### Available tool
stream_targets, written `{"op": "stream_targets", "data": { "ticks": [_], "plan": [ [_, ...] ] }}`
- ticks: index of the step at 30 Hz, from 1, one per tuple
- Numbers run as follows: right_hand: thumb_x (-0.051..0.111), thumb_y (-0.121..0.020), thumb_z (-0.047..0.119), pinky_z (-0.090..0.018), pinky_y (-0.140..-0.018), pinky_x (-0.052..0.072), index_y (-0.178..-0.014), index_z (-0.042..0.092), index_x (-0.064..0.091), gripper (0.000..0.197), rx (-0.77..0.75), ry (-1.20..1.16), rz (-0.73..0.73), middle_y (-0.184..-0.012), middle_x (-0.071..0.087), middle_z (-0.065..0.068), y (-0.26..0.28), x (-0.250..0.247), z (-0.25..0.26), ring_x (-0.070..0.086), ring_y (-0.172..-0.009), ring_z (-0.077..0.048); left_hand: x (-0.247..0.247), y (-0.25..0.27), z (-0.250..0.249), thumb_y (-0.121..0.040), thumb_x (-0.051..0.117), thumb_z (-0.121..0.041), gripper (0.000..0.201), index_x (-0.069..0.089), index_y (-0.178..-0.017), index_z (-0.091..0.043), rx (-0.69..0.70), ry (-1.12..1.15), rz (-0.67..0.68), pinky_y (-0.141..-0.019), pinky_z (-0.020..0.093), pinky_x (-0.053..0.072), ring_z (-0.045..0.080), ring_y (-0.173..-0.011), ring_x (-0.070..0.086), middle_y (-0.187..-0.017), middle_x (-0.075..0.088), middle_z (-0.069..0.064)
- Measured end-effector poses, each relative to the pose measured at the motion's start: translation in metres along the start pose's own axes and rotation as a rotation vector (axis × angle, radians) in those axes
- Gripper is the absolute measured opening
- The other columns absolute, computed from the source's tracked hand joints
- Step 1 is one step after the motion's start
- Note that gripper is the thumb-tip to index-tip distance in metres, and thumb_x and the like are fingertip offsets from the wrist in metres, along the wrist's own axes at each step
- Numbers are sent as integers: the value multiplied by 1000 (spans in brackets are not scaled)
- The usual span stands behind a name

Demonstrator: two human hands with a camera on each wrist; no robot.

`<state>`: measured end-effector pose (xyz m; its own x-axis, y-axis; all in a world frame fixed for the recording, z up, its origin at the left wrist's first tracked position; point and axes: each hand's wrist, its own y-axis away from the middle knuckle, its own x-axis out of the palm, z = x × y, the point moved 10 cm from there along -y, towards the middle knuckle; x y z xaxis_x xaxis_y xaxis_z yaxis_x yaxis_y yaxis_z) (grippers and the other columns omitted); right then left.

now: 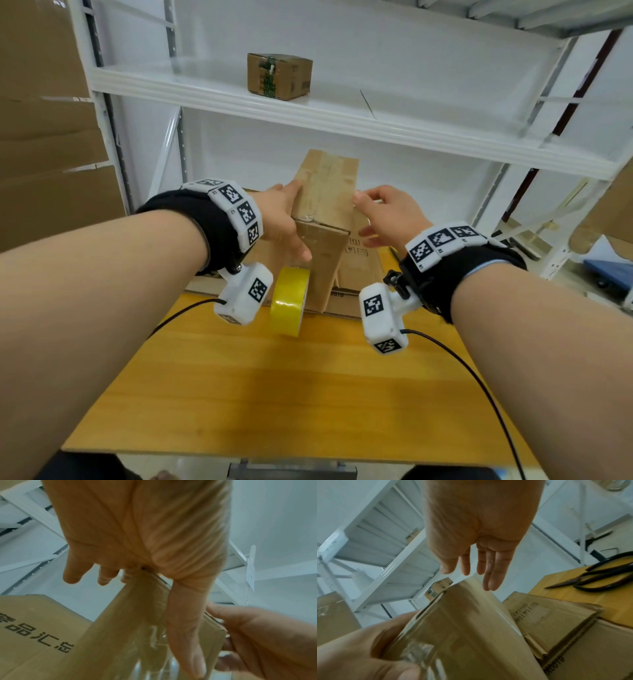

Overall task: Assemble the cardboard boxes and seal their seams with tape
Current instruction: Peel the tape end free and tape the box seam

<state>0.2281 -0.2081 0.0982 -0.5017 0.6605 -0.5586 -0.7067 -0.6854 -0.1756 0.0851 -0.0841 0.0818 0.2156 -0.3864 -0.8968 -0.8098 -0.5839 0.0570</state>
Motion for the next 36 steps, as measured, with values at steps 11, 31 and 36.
{"op": "stream_targets", "data": {
  "ticks": [11, 31, 36],
  "plan": [
    [55, -99, 41, -48, -75, 62, -103, 10, 64, 33, 288, 27, 21, -86, 70, -9, 10, -17, -69, 75, -76, -29, -15, 11, -9, -83, 65, -7, 92, 7, -153, -21, -2, 209, 0, -109, 29, 19, 23, -143, 20, -158, 17, 6],
    [67, -86, 13, -23, -48, 49, -98, 12, 61, 13, 510, 158, 51, -89, 67, -6, 2, -67, -168, 66, -70, -17, 36, -3, -169, -87, 45, -2, 46, 61, -126, -23, 376, 122, -102, -102, 33, 46, 16, -121, 54, -132, 58, -2],
    [66, -88, 12, -18, -44, 47, -96, 12, 61, 9, 542, 185, 67, -86, 65, -4, 1, -80, -205, 63, -68, -14, 76, -28, -184, -87, 46, 2, 43, 68, -117, -19, 366, -17, -22, -99, 36, 48, 21, -115, 59, -124, 64, 2]
  ]
}}
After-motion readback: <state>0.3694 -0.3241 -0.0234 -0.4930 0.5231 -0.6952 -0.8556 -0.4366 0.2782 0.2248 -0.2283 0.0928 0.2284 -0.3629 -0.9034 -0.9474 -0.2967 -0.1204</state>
